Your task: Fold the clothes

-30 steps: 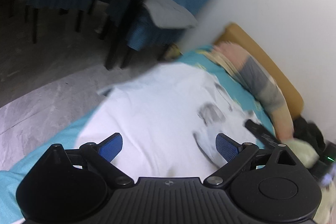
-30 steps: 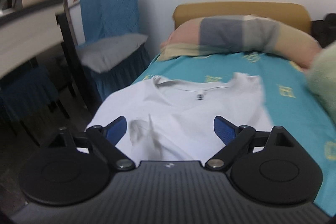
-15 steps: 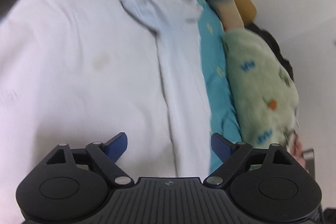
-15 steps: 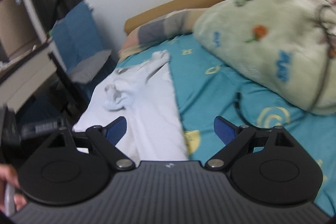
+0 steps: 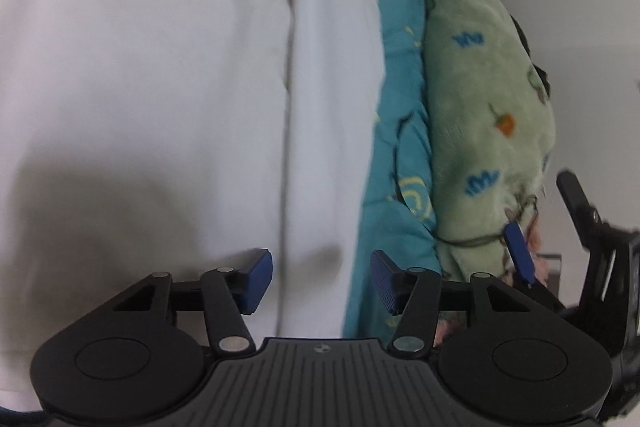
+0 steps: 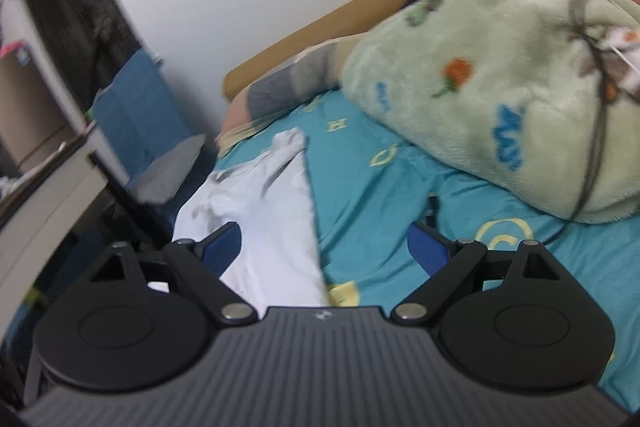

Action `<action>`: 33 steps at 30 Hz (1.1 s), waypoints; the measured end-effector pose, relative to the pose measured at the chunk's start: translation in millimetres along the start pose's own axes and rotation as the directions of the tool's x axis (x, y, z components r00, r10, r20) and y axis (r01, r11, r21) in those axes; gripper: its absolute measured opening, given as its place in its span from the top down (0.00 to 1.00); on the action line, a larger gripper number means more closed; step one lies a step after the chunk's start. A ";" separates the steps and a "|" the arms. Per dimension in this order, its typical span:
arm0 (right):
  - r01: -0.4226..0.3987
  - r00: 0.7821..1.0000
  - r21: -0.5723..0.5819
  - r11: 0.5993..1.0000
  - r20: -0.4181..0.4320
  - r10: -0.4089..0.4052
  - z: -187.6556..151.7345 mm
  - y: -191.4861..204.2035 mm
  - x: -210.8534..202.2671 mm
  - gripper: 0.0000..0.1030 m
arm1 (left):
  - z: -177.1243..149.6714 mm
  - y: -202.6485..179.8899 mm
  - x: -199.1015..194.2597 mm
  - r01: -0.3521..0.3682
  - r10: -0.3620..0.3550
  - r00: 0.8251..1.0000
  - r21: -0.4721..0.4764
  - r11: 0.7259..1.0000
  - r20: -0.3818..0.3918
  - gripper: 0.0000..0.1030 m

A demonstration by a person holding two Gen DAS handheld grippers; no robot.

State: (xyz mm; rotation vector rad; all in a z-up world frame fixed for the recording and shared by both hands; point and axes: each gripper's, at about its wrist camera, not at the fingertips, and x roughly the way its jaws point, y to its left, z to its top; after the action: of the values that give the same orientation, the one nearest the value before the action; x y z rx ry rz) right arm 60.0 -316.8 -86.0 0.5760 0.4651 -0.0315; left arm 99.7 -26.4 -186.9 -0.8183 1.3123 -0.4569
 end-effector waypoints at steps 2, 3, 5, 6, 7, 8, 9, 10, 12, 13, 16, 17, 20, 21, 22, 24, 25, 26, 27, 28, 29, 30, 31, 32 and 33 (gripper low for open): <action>0.010 1.000 0.049 0.999 0.009 -0.010 4.3 -10.2 0.6 0.11 | -10.3 -4.5 11.6 -0.029 0.032 0.999 0.055 0.998 -0.043 0.47; 0.008 1.000 0.067 0.998 0.008 -0.009 5.2 -14.0 1.8 0.11 | -17.0 -3.4 14.6 -0.034 0.038 0.998 0.067 0.997 -0.051 0.48; 0.025 1.000 0.076 0.997 0.004 -0.025 4.7 -18.4 7.5 0.11 | -24.1 -3.5 17.7 -0.039 0.043 0.997 0.078 0.996 -0.059 0.47; 0.039 0.999 0.075 0.996 0.001 -0.040 4.0 -19.7 11.1 0.11 | -24.3 -4.9 17.8 -0.038 0.043 0.997 0.077 0.996 -0.060 0.46; 0.054 0.999 0.073 0.996 -0.003 -0.054 3.3 -21.0 14.8 0.11 | -23.7 -2.6 17.8 -0.030 0.034 0.997 0.055 0.998 -0.069 0.46; 0.070 0.998 0.073 0.995 -0.012 -0.069 2.5 -22.5 19.3 0.11 | -23.1 -0.3 17.9 -0.022 0.024 0.997 0.033 0.999 -0.077 0.47; 0.085 0.996 0.073 0.994 -0.020 -0.084 1.8 -24.0 23.8 0.11 | -22.6 2.1 17.9 -0.014 0.015 0.996 0.011 1.000 -0.086 0.50; 0.094 0.995 0.078 0.993 -0.029 -0.092 0.5 -25.3 27.8 0.11 | -21.7 1.3 17.7 -0.033 0.034 0.995 0.016 0.999 -0.088 0.55; 0.106 0.994 0.087 0.990 -0.045 -0.103 -1.6 -27.1 35.0 0.11 | -19.8 -0.3 17.3 -0.073 0.075 0.993 0.027 0.997 -0.093 0.91; 0.106 0.994 0.088 0.990 -0.049 -0.102 -2.2 -27.1 37.2 0.11 | -19.3 0.3 14.9 -0.090 0.093 0.991 0.032 0.995 -0.095 0.96; 0.116 0.992 0.057 0.992 -0.047 -0.114 -4.1 -23.1 40.6 0.11 | -17.2 -1.1 -1.2 -0.096 0.100 0.991 0.042 0.994 -0.086 0.99; 0.121 0.992 0.045 0.992 -0.046 -0.119 -4.7 -21.5 41.5 0.11 | -16.4 -4.3 -9.4 -0.098 0.103 0.992 0.058 0.993 -0.076 0.99; 0.114 0.993 0.026 0.993 -0.044 -0.113 -5.6 -18.7 41.4 0.11 | -15.8 -18.2 -43.2 -0.123 0.125 0.992 0.087 0.989 -0.024 0.99; 0.109 0.993 0.021 0.994 -0.044 -0.108 -5.7 -17.8 41.3 0.11 | -15.6 -23.1 -54.8 -0.133 0.134 0.991 0.096 0.986 -0.005 0.99; 0.105 0.994 0.016 0.994 -0.044 -0.104 -5.7 -17.0 41.1 0.11 | -16.7 -26.0 -65.7 -0.152 0.152 0.988 0.106 0.983 0.013 0.99; 0.089 0.995 -0.004 0.996 -0.043 -0.089 -5.8 -15.0 41.8 0.11 | -17.6 -29.2 -86.4 -0.201 0.196 0.979 0.119 0.972 0.047 0.99; 0.088 0.995 -0.014 0.996 -0.048 -0.089 -6.4 -14.0 43.3 0.11 | -17.0 -27.6 -94.5 -0.229 0.223 0.973 0.120 0.966 0.060 0.99; 0.088 0.995 -0.024 0.996 -0.052 -0.089 -7.1 -13.0 44.8 0.11 | -16.4 -26.0 -102.5 -0.257 0.250 0.966 0.120 0.959 0.074 0.99; 0.089 0.994 -0.030 0.996 -0.056 -0.090 -7.9 -11.4 46.4 0.11 | -15.4 -27.3 -103.8 -0.291 0.281 0.955 0.137 0.947 0.091 0.99; 0.088 0.994 -0.033 0.996 -0.059 -0.090 -8.6 -10.0 47.9 0.11 | -14.5 -24.8 -100.6 -0.323 0.311 0.945 0.144 0.935 0.097 0.99; 0.086 0.994 -0.037 0.996 -0.061 -0.088 -9.4 -8.3 48.7 0.11 | -13.6 -22.1 -97.4 -0.354 0.342 0.934 0.151 0.923 0.102 0.99; 0.083 0.994 -0.045 0.996 -0.062 -0.085 -10.2 -6.9 49.0 0.11 | -12.7 -19.5 -94.1 -0.385 0.372 0.922 0.157 0.909 0.108 0.99; 0.081 0.994 -0.056 0.995 -0.062 -0.085 -10.9 -5.4 48.7 0.11 | -11.8 -16.8 -90.9 -0.415 0.401 0.909 0.164 0.895 0.114 0.99; 0.084 0.994 -0.067 0.994 -0.059 -0.088 -11.8 -3.7 48.0 0.11 | -11.0 -14.2 -87.7 -0.445 0.430 0.895 0.170 0.879 0.120 0.99; 0.086 0.994 -0.079 0.993 -0.056 -0.090 -12.7 -1.9 47.2 0.11 | -10.1 -11.5 -84.5 -0.474 0.458 0.880 0.176 0.863 0.126 0.99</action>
State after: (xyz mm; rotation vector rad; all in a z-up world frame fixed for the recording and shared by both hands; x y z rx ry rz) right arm 96.8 -307.0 -116.8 0.4818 0.5477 -0.0805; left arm 72.6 23.7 -122.6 -0.3228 1.3121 -0.1614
